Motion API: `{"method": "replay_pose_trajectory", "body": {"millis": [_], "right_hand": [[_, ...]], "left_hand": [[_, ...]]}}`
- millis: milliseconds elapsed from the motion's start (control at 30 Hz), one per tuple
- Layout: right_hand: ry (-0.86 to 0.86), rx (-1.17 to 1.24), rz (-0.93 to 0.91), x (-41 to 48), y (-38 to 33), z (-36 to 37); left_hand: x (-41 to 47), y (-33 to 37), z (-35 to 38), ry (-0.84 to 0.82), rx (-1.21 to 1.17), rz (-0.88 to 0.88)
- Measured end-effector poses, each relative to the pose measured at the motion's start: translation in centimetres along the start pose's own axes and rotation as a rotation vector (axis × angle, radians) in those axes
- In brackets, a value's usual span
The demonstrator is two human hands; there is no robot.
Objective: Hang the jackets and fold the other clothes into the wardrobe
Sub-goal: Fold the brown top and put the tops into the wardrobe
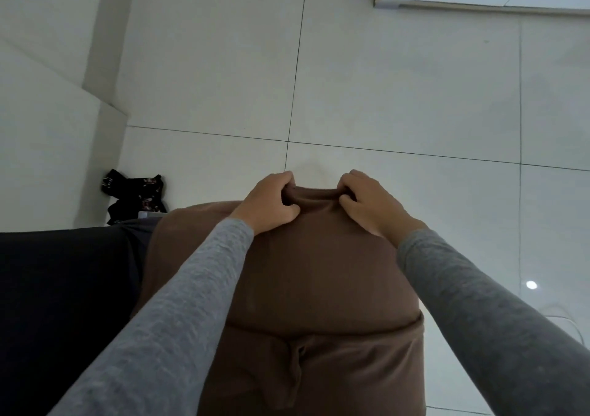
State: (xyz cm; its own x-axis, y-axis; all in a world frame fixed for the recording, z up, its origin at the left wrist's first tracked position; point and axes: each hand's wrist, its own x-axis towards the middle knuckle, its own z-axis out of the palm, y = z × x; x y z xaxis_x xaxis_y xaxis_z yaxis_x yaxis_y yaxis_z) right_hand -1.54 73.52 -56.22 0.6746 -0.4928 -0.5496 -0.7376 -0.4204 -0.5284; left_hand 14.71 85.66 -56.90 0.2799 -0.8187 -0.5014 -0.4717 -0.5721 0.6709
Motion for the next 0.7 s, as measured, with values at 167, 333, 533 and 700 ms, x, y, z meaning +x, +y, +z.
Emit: {"method": "replay_pose_trajectory", "body": {"millis": [167,333,533,700], "right_hand": [[0.177,-0.005,-0.103,-1.8,0.7,-0.2],[0.186,-0.145,-0.044,-3.0,0.3,-1.9],[0.252,-0.309,0.211,-5.2,1.5,-2.0],[0.349,-0.301,0.321,-6.7,1.4,-1.6]], "left_hand": [[-1.4,-0.3,-0.7,0.12,0.208,0.158],[-2.5,1.1,-2.9,0.205,0.725,0.246],[-3.1,1.7,-5.7,0.065,1.015,-0.052],[-4.1,1.6,-6.1,0.068,0.929,-0.281]]}}
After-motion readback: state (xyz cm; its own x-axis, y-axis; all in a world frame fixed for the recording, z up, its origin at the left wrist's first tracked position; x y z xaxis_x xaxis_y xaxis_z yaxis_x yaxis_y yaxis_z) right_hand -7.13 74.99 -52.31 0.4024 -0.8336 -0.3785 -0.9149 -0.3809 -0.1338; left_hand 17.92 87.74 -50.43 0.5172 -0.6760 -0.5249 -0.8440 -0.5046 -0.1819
